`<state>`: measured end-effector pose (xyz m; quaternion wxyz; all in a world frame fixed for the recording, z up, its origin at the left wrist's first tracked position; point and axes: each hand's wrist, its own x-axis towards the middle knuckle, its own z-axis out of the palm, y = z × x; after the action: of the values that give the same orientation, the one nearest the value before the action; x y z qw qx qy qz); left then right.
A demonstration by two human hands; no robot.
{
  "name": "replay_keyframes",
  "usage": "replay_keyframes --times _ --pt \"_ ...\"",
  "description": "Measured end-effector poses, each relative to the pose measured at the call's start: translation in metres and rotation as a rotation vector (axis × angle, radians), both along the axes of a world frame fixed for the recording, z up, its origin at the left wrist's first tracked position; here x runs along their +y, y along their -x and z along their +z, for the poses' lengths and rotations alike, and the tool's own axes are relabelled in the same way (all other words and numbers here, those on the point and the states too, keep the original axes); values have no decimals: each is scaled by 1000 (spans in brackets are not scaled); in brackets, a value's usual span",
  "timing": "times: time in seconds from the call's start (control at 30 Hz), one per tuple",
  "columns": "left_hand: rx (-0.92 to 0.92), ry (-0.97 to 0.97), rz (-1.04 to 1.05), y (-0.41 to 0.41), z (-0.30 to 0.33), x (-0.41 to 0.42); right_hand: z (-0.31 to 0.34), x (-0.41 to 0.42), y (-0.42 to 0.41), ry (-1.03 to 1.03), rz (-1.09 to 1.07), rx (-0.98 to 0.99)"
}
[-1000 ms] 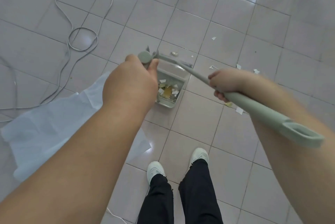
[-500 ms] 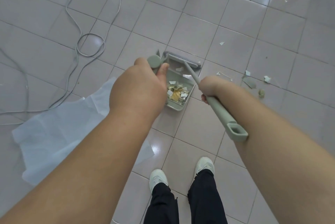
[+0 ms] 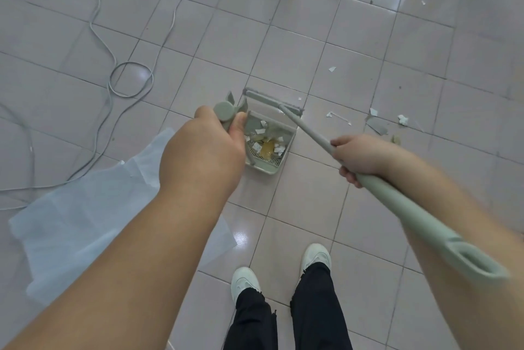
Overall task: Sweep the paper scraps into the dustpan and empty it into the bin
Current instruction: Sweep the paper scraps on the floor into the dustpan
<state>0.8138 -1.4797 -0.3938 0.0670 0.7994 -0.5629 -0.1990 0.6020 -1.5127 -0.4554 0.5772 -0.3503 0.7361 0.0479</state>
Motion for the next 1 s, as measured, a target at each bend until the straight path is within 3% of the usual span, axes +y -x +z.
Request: replay_keyframes --times 0.17,0.33,0.67,1.0 --pt "13 7 -11 -1 -3 13 -47 0 -37 -96 66 24" --pt "56 3 -22 -2 -3 24 -33 37 -34 -128 44 -19" --pt "126 18 -115 50 2 31 11 55 57 -58 -66 -37" --pt "63 -37 -116 125 0 -3 3 -4 153 9 -196 65"
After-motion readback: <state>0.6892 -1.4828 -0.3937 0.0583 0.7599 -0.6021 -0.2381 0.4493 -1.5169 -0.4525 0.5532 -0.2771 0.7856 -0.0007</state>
